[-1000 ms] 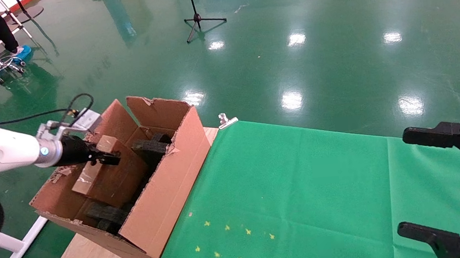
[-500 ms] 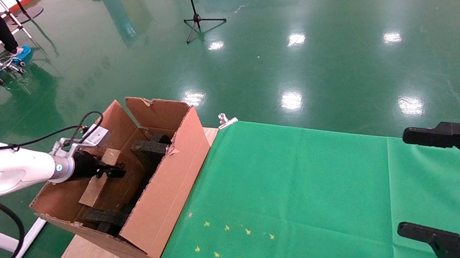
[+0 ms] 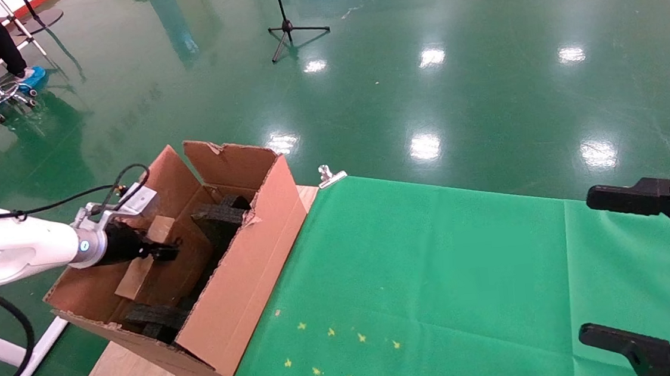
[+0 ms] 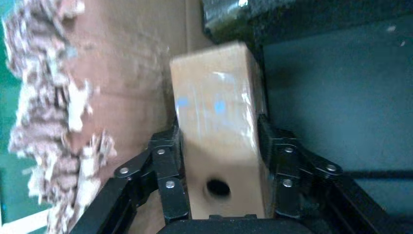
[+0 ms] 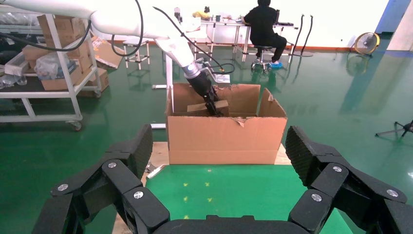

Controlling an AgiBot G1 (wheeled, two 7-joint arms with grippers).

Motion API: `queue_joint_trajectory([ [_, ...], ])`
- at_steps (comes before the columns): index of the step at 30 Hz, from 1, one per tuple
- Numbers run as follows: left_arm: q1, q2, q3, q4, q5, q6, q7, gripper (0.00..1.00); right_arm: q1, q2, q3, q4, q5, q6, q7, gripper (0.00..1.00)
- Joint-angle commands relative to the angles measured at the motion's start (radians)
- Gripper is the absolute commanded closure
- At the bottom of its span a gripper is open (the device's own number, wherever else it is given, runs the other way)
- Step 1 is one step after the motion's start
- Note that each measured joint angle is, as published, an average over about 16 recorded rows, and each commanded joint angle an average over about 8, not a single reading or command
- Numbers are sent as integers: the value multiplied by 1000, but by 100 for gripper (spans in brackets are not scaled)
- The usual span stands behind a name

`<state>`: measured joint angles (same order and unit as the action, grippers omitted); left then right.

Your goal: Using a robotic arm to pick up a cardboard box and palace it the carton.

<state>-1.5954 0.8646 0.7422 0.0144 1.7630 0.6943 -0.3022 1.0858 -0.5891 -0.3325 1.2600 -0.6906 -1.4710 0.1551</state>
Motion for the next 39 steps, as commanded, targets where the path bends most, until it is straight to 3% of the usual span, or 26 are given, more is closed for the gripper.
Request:
queue_joint_trajectory([
  [1, -1, -1, 1, 1, 1, 2, 0, 0, 0, 0, 0, 0, 0, 0, 0, 0],
  [15, -27, -13, -9, -24, -12, 28, 15, 0, 0, 0, 0, 0, 0, 0, 0, 0],
  [23, -97, -103, -77, -190, -115, 176, 81, 0, 0, 0, 0, 0, 0, 0, 0, 0],
  [31, -103, -186, -117, -381, -194, 348, 39, 0, 0, 0, 0, 0, 1, 0, 0, 0],
  [39, -100, -189, -118, -396, -200, 361, 39, 0, 0, 0, 0, -1, 1, 0, 0, 0],
])
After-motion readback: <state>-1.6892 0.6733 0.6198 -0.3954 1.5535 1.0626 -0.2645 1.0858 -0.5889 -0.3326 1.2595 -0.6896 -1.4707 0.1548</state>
